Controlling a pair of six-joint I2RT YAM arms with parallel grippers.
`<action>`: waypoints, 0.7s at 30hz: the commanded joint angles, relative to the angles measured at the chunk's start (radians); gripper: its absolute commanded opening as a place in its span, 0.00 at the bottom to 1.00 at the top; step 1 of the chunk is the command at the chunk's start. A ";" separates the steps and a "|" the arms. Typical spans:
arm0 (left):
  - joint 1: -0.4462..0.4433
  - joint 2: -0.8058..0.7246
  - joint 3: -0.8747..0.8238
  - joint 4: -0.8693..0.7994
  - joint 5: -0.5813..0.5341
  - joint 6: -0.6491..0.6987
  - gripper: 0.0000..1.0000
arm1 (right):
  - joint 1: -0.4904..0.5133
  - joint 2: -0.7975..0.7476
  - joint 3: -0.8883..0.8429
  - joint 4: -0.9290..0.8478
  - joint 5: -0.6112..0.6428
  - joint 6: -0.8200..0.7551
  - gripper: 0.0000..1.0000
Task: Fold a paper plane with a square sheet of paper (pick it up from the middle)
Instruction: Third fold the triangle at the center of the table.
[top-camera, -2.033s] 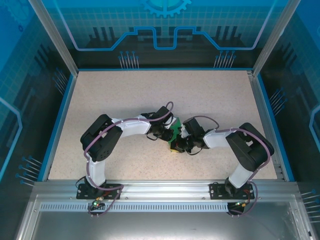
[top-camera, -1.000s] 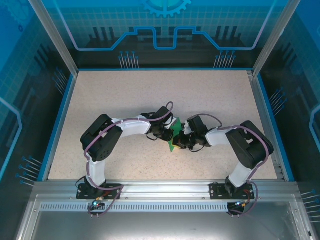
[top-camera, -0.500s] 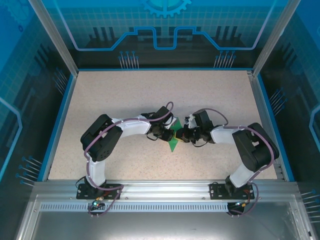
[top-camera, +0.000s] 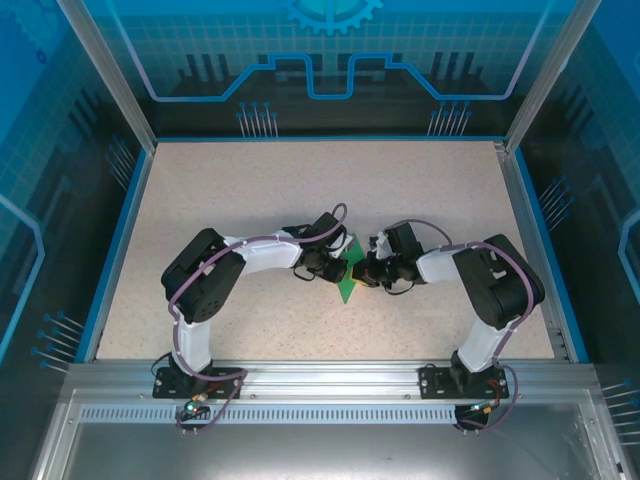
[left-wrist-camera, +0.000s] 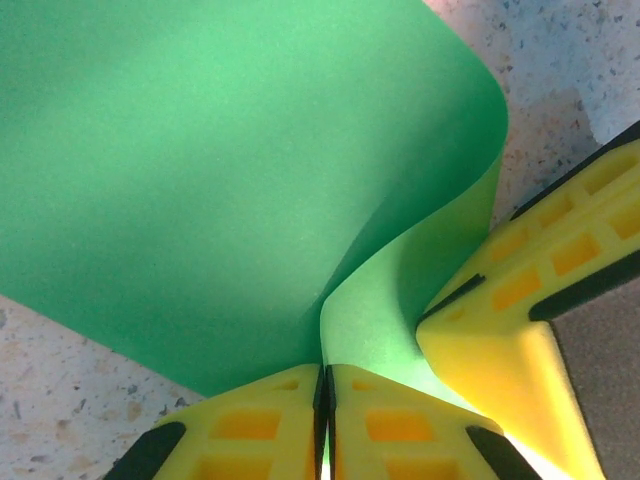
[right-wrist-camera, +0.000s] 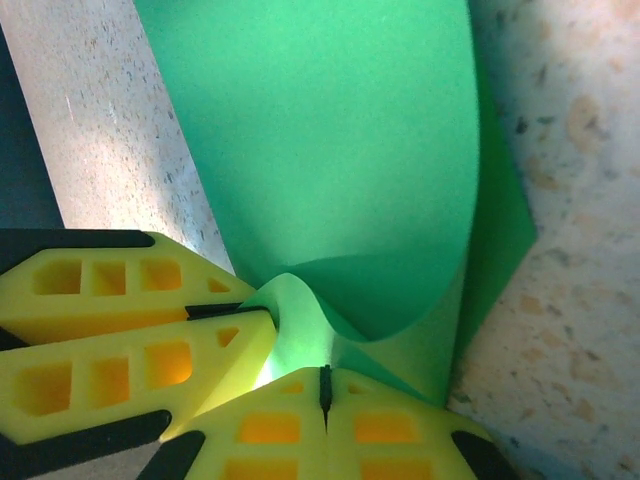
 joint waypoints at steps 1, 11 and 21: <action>-0.001 0.058 -0.007 -0.065 -0.001 0.019 0.13 | -0.028 -0.048 0.020 -0.057 0.014 -0.032 0.06; -0.002 0.058 -0.012 -0.063 -0.003 0.017 0.13 | -0.064 0.044 0.123 -0.125 0.029 -0.078 0.04; -0.001 0.056 -0.021 -0.066 -0.010 0.020 0.12 | -0.067 0.128 0.154 -0.159 0.058 -0.099 0.04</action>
